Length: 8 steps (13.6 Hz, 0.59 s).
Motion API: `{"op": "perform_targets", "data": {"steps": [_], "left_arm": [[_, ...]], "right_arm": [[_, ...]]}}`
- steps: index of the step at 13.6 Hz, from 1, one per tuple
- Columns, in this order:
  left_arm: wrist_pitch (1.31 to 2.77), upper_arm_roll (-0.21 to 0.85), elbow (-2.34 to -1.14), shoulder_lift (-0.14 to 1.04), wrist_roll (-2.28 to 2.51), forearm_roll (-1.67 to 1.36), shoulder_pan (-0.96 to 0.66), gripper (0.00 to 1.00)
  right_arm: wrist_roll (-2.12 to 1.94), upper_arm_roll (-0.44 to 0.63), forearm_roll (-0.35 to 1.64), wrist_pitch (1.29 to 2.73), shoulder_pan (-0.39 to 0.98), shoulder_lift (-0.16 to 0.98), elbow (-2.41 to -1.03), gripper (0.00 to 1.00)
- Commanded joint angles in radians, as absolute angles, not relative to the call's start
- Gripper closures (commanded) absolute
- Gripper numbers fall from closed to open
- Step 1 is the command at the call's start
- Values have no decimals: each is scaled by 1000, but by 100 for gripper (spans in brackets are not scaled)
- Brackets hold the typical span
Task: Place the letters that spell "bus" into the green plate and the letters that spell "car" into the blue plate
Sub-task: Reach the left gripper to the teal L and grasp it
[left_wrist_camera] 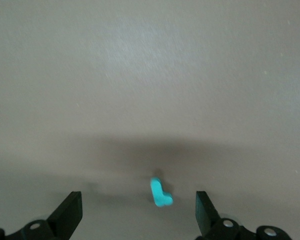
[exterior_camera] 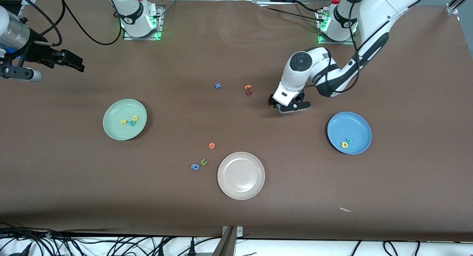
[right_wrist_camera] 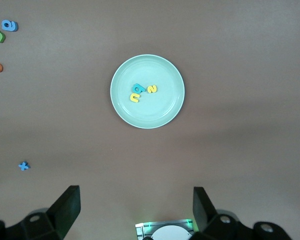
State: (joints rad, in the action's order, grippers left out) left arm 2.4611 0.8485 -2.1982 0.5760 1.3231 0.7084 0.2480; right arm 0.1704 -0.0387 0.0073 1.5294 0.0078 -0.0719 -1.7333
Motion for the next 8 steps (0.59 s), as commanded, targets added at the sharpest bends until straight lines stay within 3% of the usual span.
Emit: {"op": "perform_targets", "data": {"steps": [1,5,8], "left_arm": [[2474,851,-2200,592,1397,749,235,2],[2485,848,-2192,623,1448,781,215,10],[2499,842,-2192,653,1477,837,215,24]], "right_arm": [[173,-31,8,1509,9,-58,-1709,0],[166,-31,3,1508,9,-60,-1707,0],[172,-32,-3,1523,12,-55,-1695,0]]}}
